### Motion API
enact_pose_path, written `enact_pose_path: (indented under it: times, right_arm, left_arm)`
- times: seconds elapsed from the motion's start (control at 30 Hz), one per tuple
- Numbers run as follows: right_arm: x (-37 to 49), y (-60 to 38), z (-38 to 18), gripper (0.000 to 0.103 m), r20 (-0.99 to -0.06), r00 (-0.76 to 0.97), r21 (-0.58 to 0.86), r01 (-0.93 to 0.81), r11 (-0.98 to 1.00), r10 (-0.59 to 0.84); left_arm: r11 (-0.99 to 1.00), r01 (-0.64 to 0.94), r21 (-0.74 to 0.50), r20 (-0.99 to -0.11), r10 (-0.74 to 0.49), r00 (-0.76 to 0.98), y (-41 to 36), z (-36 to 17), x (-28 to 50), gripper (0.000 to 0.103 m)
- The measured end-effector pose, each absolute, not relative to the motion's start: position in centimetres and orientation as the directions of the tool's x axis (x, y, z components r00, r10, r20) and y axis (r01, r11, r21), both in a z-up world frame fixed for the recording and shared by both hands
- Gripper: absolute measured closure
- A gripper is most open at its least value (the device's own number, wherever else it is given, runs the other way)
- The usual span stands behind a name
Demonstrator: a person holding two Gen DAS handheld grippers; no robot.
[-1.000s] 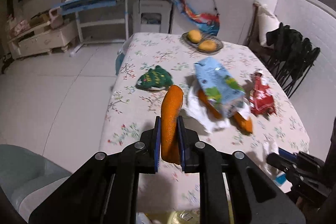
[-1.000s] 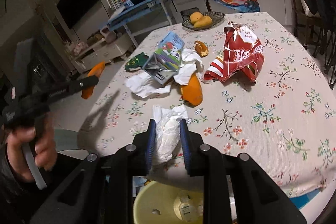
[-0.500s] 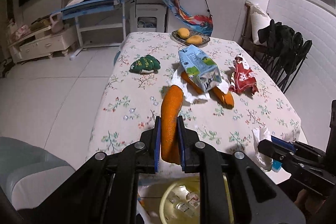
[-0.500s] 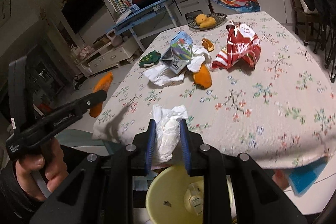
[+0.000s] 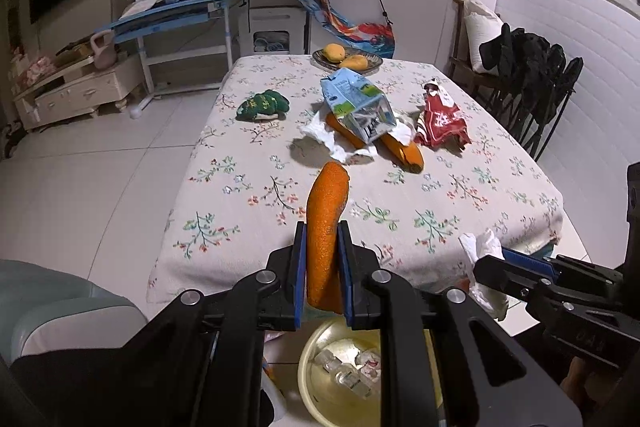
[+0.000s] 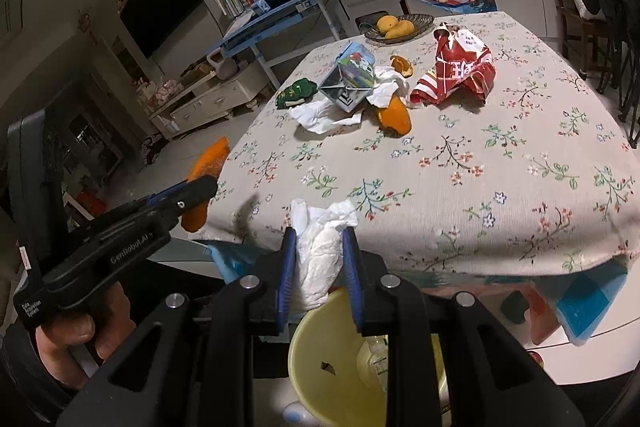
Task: Collect trash
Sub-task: 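Carry the tissue and orange peel over the yellow basin with both grippers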
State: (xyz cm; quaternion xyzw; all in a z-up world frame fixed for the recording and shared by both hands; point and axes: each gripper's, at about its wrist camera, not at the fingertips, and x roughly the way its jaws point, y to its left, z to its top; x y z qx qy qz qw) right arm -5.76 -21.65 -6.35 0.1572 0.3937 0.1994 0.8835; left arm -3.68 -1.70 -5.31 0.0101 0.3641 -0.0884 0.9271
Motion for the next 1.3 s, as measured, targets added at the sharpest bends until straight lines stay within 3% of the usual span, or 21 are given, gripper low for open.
enact_pose_path:
  times: [1.0,1.3]
  right_arm:
    - [-8.0,-21.7,-9.5,0.077,-0.737,0.506,0.439,-0.148,0.886,0.449]
    - [-8.1,-22.3,-10.0,0.067,-0.746,0.505,0.443,-0.109,0.89,0.434]
  left_arm:
    - [0.969,0.242,-0.049,-0.735,-0.199,0.649,-4.0,-7.7,-8.3,0.089]
    - [0.967,0.249,-0.053,-0.772,-0.198,0.604,-4.3,-8.8,-7.9,0.088]
